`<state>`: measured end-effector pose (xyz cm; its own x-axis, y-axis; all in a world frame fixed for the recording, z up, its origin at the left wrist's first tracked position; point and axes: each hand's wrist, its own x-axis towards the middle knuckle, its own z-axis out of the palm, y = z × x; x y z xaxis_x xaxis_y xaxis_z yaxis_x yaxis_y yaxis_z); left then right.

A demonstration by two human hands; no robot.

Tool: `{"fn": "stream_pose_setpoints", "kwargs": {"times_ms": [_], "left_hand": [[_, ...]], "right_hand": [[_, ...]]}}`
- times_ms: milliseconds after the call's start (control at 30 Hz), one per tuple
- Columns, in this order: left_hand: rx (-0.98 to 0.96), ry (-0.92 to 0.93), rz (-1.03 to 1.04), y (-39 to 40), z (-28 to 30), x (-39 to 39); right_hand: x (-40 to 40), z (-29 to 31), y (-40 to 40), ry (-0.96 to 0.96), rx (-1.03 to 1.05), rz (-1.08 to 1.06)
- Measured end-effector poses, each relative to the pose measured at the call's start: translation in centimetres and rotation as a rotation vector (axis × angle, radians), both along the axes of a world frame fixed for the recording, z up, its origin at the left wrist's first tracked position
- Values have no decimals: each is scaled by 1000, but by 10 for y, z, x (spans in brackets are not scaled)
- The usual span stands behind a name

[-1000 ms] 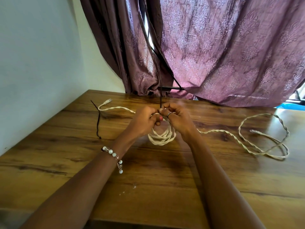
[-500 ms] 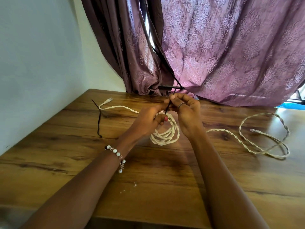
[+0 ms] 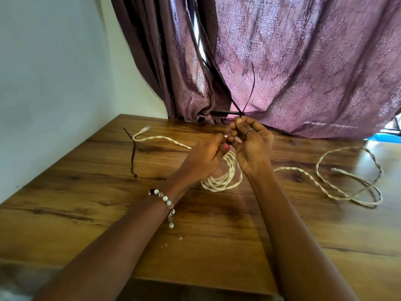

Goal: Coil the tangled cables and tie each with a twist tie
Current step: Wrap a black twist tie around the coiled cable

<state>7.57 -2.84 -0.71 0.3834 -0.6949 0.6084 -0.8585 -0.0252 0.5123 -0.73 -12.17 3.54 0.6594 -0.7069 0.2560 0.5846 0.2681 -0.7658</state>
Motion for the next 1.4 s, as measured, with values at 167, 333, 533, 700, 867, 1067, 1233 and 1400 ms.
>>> {"fn": "stream_pose_setpoints", "kwargs": {"times_ms": [167,333,533,700,867,1067,1233,1400], "left_hand": [[-50,15,16,-3,-2,-1],[-118,40,-37,1,-4,5],[-136,19,-87,2,-3,8],[-91,15,-108,1,1,0],[-45,24,-148,-1,4,-5],[-21,191,-210,3,4,-10],[25,204,-196,6,4,-11],[42,212,-249,11,8,-13]], "right_hand": [[0,-1,2,67,-181,-66],[2,2,6,99,-244,-100],[1,5,8,52,-235,-156],[3,3,-10,68,-196,-196],[2,3,-20,63,-127,-175],[8,0,-29,89,-106,-102],[8,-3,-33,106,-84,-80],[3,-2,-39,150,12,-8]]}}
